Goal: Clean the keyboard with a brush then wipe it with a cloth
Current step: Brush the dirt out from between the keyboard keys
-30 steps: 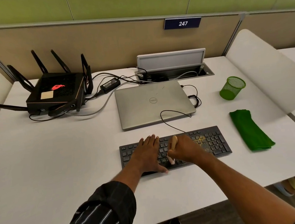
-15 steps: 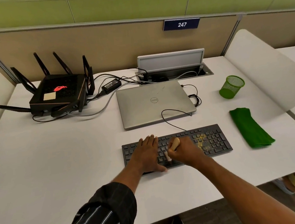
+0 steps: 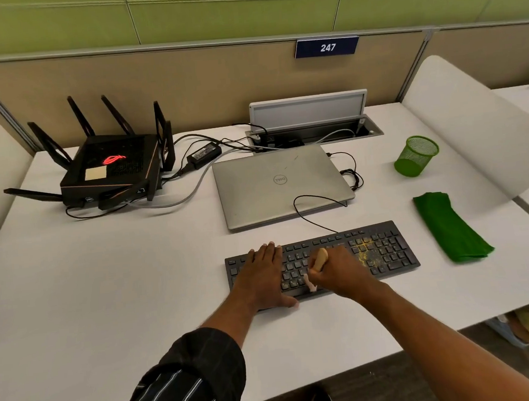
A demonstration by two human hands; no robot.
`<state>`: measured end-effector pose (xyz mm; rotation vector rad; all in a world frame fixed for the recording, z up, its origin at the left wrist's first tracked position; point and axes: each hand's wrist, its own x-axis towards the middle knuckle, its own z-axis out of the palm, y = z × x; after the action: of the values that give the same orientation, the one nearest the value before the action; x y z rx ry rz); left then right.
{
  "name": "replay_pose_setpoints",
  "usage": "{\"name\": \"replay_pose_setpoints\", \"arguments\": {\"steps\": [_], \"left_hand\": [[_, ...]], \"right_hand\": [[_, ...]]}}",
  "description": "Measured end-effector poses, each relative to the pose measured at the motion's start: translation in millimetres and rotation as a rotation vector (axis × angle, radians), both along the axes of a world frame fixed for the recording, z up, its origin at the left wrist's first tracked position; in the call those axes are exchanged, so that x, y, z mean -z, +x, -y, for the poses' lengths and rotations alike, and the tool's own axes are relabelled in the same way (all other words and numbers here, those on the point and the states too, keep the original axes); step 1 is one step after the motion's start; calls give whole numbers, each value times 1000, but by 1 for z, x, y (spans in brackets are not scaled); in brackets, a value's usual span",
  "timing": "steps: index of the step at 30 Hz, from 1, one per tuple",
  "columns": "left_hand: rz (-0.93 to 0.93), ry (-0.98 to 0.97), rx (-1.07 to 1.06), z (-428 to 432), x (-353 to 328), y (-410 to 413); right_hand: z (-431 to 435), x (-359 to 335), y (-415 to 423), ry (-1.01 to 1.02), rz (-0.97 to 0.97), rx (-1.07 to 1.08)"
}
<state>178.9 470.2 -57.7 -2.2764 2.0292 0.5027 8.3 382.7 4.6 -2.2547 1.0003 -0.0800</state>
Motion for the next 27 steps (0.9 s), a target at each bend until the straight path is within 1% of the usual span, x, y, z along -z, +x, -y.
{"name": "replay_pose_setpoints", "arguments": {"steps": [3, 6, 8, 12, 15, 20, 24, 27], "left_hand": [[-12, 0, -1, -1, 2, 2], [-18, -6, 4, -2, 4, 3], [-20, -11, 9, -2, 4, 3], [-30, -9, 12, -1, 4, 4], [-30, -9, 17, -1, 3, 5], [-21, -20, 22, -1, 5, 4], [-29, -15, 20, -1, 6, 5], [-29, -17, 22, -2, 5, 5]], "right_hand": [[0, 1, 2, 23, -30, -8], [-4, -1, 6, 14, 44, 33], [-9, 0, 9, 16, 66, 24], [-11, 5, 14, 25, 1, -58], [-7, 2, 15, 40, -41, -55], [-5, -3, 13, -5, 66, 40], [-10, 3, 11, 20, 27, -48], [-8, 4, 9, 30, 6, -46]]}}
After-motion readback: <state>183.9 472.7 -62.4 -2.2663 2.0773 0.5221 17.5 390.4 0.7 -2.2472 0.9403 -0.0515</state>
